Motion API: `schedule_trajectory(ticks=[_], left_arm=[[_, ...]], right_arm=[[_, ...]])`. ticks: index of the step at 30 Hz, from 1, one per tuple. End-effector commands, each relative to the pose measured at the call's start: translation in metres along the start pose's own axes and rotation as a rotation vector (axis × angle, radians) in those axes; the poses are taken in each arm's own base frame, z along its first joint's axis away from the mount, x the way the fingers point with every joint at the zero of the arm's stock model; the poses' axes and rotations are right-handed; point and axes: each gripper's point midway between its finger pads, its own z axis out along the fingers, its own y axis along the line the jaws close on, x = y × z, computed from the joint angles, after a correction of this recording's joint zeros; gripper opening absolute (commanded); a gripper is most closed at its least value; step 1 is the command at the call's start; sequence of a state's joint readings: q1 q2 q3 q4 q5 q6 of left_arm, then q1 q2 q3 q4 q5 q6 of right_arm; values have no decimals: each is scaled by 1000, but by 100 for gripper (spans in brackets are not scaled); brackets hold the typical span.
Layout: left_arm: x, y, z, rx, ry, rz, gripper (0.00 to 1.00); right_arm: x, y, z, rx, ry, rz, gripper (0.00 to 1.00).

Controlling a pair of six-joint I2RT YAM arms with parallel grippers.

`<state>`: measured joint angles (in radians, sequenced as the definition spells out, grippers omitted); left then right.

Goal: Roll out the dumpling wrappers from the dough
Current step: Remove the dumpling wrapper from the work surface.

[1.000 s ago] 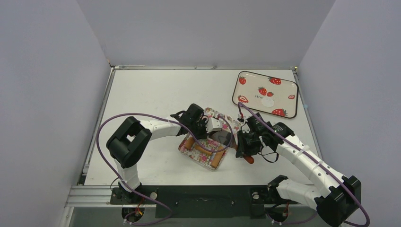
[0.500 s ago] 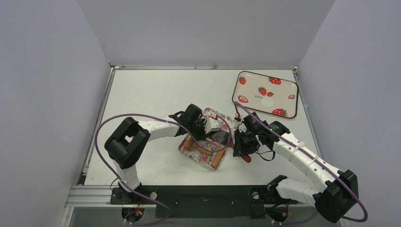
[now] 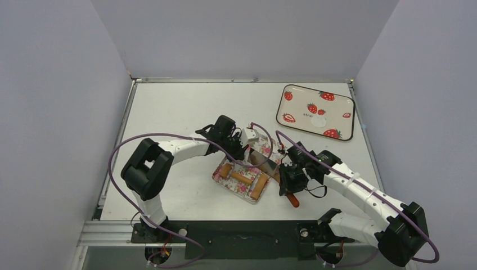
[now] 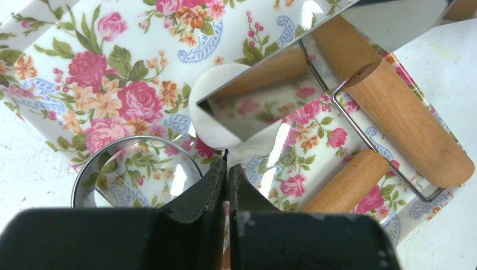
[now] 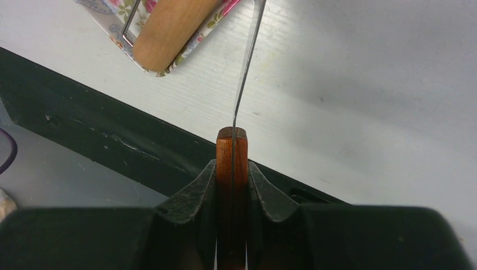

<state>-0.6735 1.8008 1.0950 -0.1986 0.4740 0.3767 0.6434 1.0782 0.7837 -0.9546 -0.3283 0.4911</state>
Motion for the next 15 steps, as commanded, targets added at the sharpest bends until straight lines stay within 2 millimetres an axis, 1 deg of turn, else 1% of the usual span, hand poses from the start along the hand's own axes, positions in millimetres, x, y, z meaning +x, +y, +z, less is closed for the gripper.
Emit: schedule_trajectory(ticks=[1, 4, 8, 10, 11, 12, 15], left_arm=[[-44, -1, -26, -1, -109, 26, 0], [-38, -6, -26, 17, -97, 21, 0], [-30, -22, -25, 48, -86, 35, 0], [-18, -29, -24, 65, -67, 15, 0], [-15, -31, -24, 69, -62, 9, 0], [-8, -33, -23, 71, -48, 3, 0], [5, -32, -23, 58, -11, 0, 0]], right_arm=[[4, -6, -3, 41, 6, -12, 0], [-5, -1, -6, 33, -6, -27, 0], [-21, 9, -13, 8, -38, -37, 0], [-27, 14, -18, -2, -58, -39, 0], [-29, 15, -20, -5, -63, -39, 0], [-33, 19, -24, -13, -76, -39, 0], [-41, 26, -35, -29, -100, -46, 0]])
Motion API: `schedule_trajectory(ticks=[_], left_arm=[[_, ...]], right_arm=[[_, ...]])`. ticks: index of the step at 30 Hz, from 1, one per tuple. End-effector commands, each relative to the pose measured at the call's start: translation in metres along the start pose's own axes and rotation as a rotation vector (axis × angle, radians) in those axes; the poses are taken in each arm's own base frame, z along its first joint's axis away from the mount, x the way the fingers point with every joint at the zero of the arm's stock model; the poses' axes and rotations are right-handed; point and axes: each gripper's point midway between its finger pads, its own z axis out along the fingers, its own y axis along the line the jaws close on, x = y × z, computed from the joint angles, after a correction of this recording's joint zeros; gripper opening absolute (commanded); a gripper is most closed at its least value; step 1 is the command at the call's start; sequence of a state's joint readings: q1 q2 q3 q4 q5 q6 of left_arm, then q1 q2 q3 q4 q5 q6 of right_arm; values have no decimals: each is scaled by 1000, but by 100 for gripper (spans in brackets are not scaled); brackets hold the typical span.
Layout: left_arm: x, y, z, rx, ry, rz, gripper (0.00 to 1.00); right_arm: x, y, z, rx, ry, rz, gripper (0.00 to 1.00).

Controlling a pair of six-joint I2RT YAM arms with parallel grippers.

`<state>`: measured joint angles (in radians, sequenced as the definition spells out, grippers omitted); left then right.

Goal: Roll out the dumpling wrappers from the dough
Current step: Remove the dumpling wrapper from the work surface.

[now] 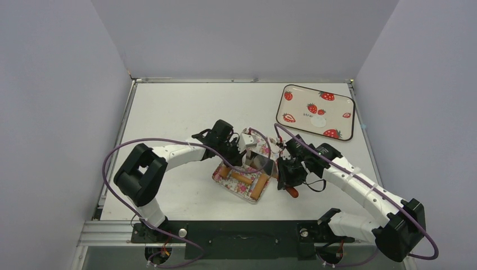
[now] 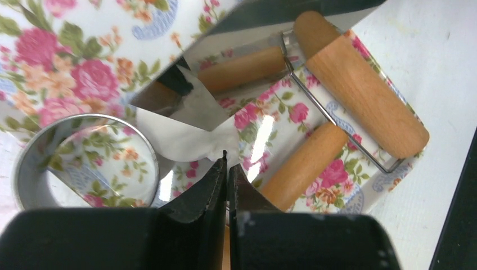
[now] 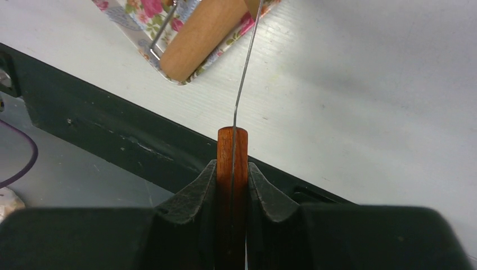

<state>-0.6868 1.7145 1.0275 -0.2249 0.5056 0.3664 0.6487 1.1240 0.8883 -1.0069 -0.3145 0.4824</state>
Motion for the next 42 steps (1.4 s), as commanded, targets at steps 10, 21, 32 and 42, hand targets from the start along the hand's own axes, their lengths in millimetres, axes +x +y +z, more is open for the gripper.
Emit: schedule_trajectory(ticks=[10, 21, 32, 42], left_arm=[[-18, -4, -15, 2, -31, 2, 0], [-7, -5, -13, -6, -21, 1, 0], [-17, -3, -16, -13, -46, 10, 0], [-21, 0, -14, -21, -60, 9, 0]], right_arm=[[-25, 16, -44, -60, -104, -14, 0], [-36, 44, -26, -223, -118, -34, 0], [-31, 46, -6, -239, -67, -30, 0], [-5, 41, -1, -253, 5, -30, 0]])
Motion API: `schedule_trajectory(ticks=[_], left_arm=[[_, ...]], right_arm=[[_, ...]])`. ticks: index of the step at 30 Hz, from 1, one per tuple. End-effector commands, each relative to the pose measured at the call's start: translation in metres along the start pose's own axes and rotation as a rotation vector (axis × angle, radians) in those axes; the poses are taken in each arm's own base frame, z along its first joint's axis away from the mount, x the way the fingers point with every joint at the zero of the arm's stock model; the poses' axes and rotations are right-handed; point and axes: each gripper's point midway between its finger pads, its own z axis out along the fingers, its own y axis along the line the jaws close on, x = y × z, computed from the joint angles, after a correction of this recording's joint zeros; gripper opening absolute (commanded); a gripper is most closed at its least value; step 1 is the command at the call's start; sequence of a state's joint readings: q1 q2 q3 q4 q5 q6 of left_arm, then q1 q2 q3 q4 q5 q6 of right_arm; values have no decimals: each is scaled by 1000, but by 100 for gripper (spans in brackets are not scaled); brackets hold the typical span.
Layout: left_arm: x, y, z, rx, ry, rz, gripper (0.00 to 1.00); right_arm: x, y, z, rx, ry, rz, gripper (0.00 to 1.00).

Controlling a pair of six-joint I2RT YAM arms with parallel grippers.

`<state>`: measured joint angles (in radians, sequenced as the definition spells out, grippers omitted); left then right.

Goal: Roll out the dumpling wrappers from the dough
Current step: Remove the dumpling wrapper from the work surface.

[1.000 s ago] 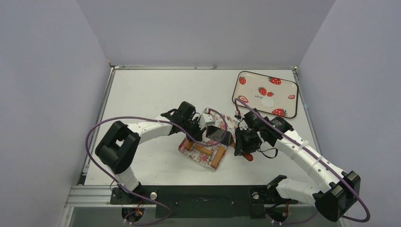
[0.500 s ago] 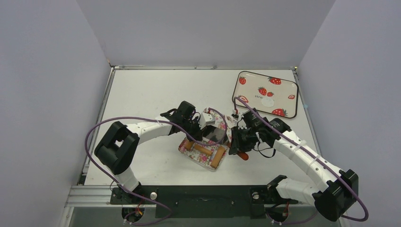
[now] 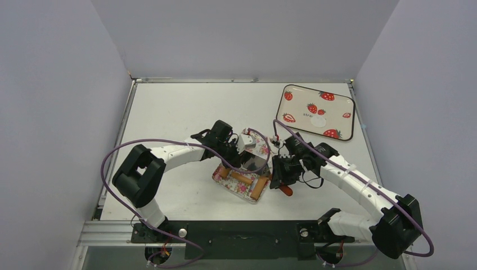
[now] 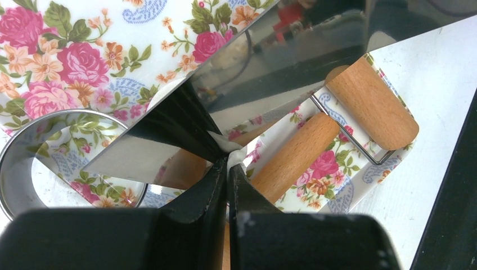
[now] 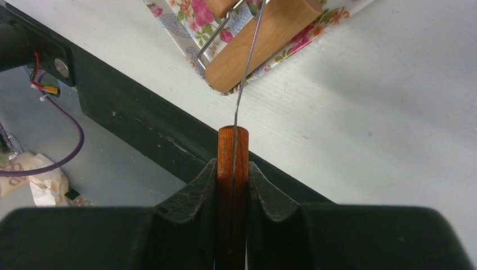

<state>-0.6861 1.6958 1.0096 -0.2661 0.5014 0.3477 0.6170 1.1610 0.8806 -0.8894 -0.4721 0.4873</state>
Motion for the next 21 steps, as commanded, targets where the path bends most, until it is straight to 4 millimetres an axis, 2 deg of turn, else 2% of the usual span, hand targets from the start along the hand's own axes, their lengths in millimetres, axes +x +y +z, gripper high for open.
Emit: schedule_trajectory(ticks=[1, 4, 11, 17, 21], left_arm=[[-33, 6, -10, -30, -98, 48, 0], [-33, 7, -8, -30, -101, 49, 0], [-30, 0, -8, -14, -93, 68, 0], [-27, 2, -9, -23, -86, 55, 0], [-32, 7, -7, -38, -103, 39, 0]], right_arm=[[14, 15, -5, -89, 32, -40, 0], [16, 18, -5, -111, 34, -49, 0], [-7, 35, 3, -176, 7, -73, 0], [13, 32, 2, -201, 43, -50, 0], [18, 34, -2, -215, 40, -47, 0]])
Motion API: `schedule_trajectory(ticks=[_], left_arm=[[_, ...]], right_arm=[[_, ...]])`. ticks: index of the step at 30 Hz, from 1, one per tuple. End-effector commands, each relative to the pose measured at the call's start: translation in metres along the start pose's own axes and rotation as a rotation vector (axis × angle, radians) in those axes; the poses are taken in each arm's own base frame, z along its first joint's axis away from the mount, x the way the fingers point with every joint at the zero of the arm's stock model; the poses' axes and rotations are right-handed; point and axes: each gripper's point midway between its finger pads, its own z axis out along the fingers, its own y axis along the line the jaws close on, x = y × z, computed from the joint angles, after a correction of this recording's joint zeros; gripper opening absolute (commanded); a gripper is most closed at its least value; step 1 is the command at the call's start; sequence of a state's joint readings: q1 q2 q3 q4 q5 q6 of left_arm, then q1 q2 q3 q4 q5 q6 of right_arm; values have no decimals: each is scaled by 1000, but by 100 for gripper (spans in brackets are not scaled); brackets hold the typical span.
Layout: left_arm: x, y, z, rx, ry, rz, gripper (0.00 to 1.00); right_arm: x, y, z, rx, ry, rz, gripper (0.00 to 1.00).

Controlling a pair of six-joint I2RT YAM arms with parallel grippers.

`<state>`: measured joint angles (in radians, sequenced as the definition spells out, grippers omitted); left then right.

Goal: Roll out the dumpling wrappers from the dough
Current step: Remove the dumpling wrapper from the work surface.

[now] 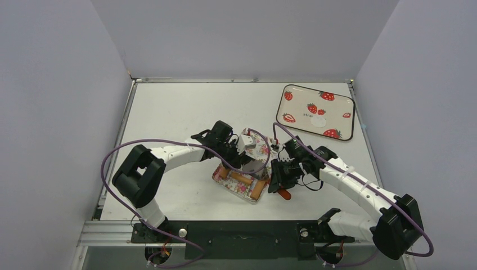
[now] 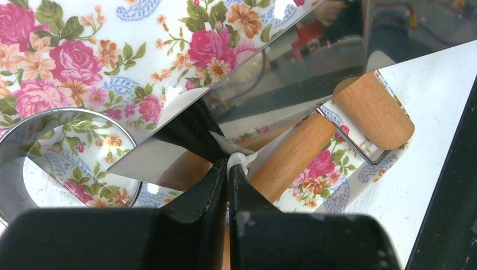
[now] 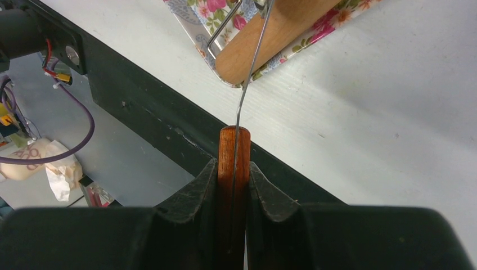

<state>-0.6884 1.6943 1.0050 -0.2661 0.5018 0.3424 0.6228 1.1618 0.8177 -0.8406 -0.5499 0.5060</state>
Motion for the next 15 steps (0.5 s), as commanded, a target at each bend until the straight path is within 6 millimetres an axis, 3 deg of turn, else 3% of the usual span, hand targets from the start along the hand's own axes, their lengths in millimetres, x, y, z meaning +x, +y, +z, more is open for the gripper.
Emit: schedule_trajectory(ticks=[1, 15], left_arm=[[-37, 10, -7, -42, -114, 44, 0], [-71, 34, 2, -151, -197, 53, 0]], right_arm=[[5, 30, -11, -148, -6, -73, 0], [4, 35, -10, -149, 5, -106, 0]])
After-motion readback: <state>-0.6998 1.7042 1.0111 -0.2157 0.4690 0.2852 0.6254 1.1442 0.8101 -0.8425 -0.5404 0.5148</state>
